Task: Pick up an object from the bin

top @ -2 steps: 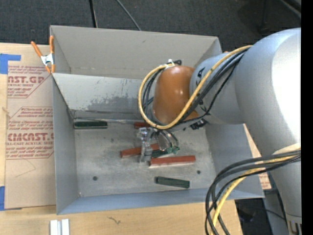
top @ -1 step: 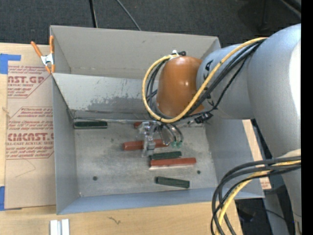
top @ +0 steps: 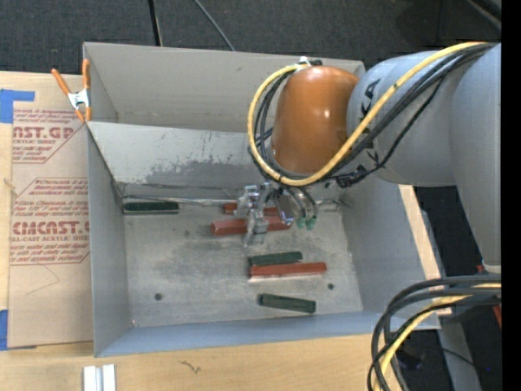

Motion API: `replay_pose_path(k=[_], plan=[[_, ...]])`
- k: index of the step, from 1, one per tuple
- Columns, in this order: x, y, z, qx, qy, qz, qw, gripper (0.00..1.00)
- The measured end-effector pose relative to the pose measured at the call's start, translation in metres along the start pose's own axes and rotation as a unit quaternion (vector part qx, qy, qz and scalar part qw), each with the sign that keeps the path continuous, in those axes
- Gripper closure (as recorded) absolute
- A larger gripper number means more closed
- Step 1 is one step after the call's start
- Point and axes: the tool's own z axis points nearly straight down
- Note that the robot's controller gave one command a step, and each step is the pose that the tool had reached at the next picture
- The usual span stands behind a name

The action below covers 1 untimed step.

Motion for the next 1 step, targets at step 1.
replay_pose_path(k=[1], plan=[[-0.0008, 0.0001, -0.0073, 0.0, 0.0022, 0.0, 1.0, 1.0]])
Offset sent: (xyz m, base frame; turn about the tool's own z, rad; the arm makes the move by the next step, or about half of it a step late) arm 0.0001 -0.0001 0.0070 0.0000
